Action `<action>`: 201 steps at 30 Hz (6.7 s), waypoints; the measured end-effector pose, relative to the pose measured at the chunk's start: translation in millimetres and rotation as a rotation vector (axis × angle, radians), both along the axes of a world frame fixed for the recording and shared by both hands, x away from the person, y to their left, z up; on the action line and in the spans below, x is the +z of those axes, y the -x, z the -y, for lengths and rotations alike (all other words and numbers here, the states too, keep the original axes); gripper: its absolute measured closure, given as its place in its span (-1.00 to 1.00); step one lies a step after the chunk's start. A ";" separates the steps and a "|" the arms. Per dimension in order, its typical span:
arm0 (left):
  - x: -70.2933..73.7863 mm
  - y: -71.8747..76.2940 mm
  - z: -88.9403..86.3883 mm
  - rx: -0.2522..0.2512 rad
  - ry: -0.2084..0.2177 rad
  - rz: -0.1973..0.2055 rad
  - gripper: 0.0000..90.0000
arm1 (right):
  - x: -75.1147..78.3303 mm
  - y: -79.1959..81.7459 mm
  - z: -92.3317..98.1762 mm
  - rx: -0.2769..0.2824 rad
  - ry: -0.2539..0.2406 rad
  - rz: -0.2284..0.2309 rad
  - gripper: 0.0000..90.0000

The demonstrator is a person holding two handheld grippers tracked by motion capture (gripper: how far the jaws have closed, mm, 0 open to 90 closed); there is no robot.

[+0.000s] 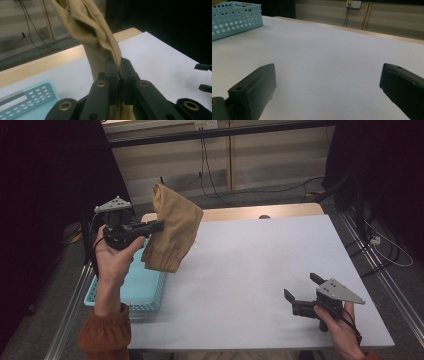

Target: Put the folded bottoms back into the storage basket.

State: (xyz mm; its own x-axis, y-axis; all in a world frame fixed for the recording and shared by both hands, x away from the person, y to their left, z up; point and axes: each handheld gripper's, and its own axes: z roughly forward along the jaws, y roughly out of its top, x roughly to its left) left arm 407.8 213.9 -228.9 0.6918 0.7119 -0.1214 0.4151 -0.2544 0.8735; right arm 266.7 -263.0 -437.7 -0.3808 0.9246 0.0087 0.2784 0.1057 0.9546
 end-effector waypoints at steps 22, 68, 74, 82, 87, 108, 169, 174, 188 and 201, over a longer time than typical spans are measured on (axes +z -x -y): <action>3.8 10.4 -59.4 0.108 0.035 0.000 0.92 | -1.1 -1.9 -0.2 -0.011 0.002 -0.006 -0.99; -49.6 -13.8 -84.8 0.260 -0.067 -0.178 0.92 | -1.7 -1.7 -2.1 0.006 0.008 -0.015 -0.99; -60.6 -20.9 -80.5 0.249 -0.086 -0.209 0.92 | -1.2 -1.8 -2.1 0.003 0.005 -0.011 -0.98; -72.4 -28.5 -77.3 0.237 -0.095 -0.244 0.92 | -1.6 -1.8 -2.6 0.012 0.009 -0.013 -0.98; -82.4 -34.8 -78.9 0.238 -0.099 -0.268 0.92 | -1.5 -1.7 -2.8 0.014 0.008 -0.013 -0.98; -106.6 -48.0 -102.4 0.286 -0.129 -0.288 0.91 | -1.2 -1.5 -3.1 0.012 0.010 -0.008 -0.98; -159.1 -63.6 -140.5 0.393 -0.208 -0.358 0.90 | -1.7 -1.5 -3.9 0.020 0.011 -0.015 -0.99; -160.5 -64.9 -141.9 0.402 -0.224 -0.374 0.90 | -1.8 -1.6 -4.0 0.021 0.011 -0.015 -0.99; -169.2 -68.0 -145.8 0.423 -0.210 -0.412 0.90 | -1.9 -1.5 -4.4 0.028 0.012 -0.016 -0.99; -177.0 -70.6 -142.0 0.447 -0.232 -0.419 0.90 | -2.1 -1.7 -4.5 0.029 0.014 -0.016 -0.99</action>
State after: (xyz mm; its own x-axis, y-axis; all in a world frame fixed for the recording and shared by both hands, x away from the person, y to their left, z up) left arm 478.3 355.9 -405.9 0.2507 0.9599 -0.1256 0.8180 -0.1407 0.5577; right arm 268.4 -258.5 -439.8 -0.4070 0.9134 0.0021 0.2900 0.1270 0.9486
